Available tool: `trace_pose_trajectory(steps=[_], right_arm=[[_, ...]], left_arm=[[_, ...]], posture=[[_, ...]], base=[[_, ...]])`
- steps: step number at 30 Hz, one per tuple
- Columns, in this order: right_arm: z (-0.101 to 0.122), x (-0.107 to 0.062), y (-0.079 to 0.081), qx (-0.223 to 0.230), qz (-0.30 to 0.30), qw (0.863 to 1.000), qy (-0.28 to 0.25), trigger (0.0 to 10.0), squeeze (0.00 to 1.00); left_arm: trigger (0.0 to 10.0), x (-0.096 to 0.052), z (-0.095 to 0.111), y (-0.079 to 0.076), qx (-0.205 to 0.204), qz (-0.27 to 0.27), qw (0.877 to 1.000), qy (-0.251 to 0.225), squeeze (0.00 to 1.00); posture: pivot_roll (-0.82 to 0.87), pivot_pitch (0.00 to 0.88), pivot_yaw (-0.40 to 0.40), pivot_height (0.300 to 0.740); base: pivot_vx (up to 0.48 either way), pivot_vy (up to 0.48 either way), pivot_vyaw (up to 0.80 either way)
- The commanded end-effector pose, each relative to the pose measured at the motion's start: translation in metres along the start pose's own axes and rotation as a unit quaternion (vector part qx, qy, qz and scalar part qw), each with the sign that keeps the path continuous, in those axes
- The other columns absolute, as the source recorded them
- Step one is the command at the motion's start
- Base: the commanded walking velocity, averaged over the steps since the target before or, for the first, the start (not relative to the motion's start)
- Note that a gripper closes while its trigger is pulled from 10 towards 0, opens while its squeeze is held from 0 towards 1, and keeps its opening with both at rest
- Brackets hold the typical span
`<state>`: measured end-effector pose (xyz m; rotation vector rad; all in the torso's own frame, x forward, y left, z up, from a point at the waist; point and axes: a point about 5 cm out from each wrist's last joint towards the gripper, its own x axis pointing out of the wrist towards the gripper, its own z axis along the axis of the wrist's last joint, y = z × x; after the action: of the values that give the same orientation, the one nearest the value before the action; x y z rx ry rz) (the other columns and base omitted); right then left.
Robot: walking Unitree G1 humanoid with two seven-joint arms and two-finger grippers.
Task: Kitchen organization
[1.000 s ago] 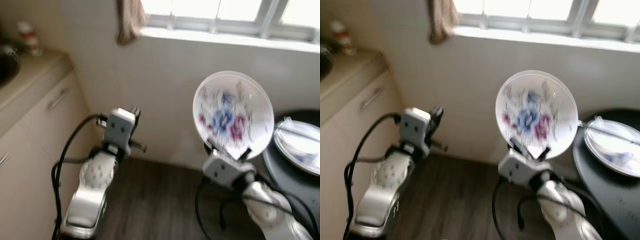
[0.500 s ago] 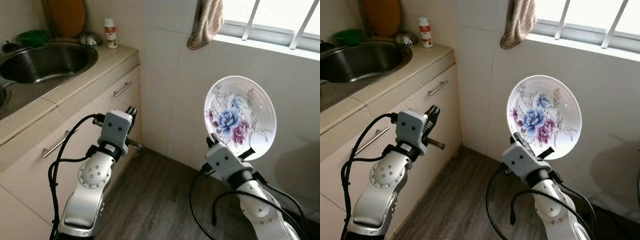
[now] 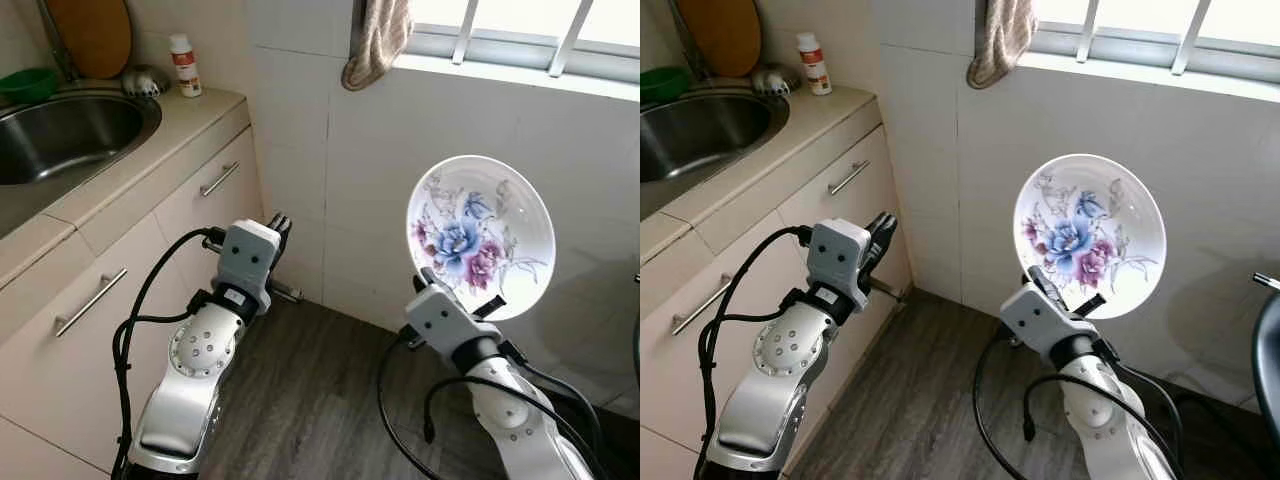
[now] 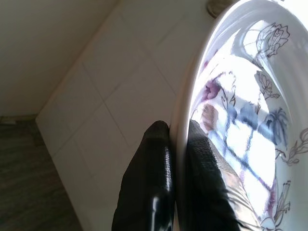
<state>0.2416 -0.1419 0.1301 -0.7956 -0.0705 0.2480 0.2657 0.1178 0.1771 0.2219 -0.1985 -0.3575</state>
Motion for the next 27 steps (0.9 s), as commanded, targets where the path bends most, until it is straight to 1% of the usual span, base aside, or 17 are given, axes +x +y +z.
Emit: trace_pose_trajectory(steps=[1,4,8,10,15,18,20,23,24,27], right_arm=[[0.011,0.007,-0.005,-0.022,-0.012,0.999,-0.032,10.0,0.00],[0.013,0.010,-0.006,-0.027,-0.014,0.999,-0.037,10.0,0.00],[0.013,0.013,-0.010,-0.018,-0.020,0.999,-0.041,10.0,0.00],[0.013,0.014,-0.013,-0.021,-0.025,0.998,-0.044,10.0,0.00],[0.013,0.017,-0.027,-0.020,-0.054,0.997,-0.051,10.0,0.00],[0.018,0.021,-0.037,-0.038,-0.069,0.994,-0.069,10.0,0.00],[0.021,0.023,-0.040,-0.043,-0.073,0.993,-0.078,10.0,0.00],[0.027,0.028,-0.041,-0.063,-0.068,0.991,-0.094,10.0,0.00],[0.030,0.031,-0.041,-0.078,-0.065,0.990,-0.102,10.0,0.00],[0.033,0.033,-0.040,-0.074,-0.064,0.989,-0.110,10.0,0.00]], left_arm=[[10.0,-0.001,0.002,0.004,0.000,0.006,1.000,-0.006,0.00],[10.0,-0.001,0.004,0.005,-0.002,0.010,1.000,-0.013,0.00],[10.0,-0.001,0.005,0.006,0.000,0.014,1.000,-0.018,0.00],[10.0,-0.001,0.005,0.006,0.003,0.017,1.000,-0.020,0.00],[10.0,-0.001,0.007,0.008,0.012,0.022,0.999,-0.025,0.00],[10.0,-0.001,0.011,0.010,0.019,0.030,0.999,-0.042,0.00],[10.0,-0.001,0.012,0.012,0.020,0.034,0.998,-0.043,0.00],[10.0,0.000,0.011,0.014,0.024,0.039,0.998,-0.042,0.00],[10.0,0.000,0.012,0.015,0.025,0.042,0.998,-0.043,0.00],[10.0,0.000,0.012,0.015,0.026,0.042,0.998,-0.044,0.00]], posture=[[0.08,0.000,-0.034,0.740],[0.08,0.000,-0.034,0.740],[0.09,0.000,-0.036,0.740],[0.09,0.000,-0.038,0.740],[0.09,0.000,-0.037,0.740],[0.09,0.000,-0.035,0.740],[0.09,0.000,-0.035,0.740],[0.10,0.000,-0.038,0.740],[0.10,0.000,-0.038,0.740],[0.10,0.000,-0.039,0.740]], base=[[0.326,0.000,0.80],[0.421,0.000,0.80],[0.480,0.000,0.80],[0.480,0.000,0.45],[0.480,0.000,0.00],[0.472,0.000,0.00],[0.459,0.000,0.00],[0.407,0.000,0.80],[0.401,0.000,0.80],[0.399,0.000,0.80]])
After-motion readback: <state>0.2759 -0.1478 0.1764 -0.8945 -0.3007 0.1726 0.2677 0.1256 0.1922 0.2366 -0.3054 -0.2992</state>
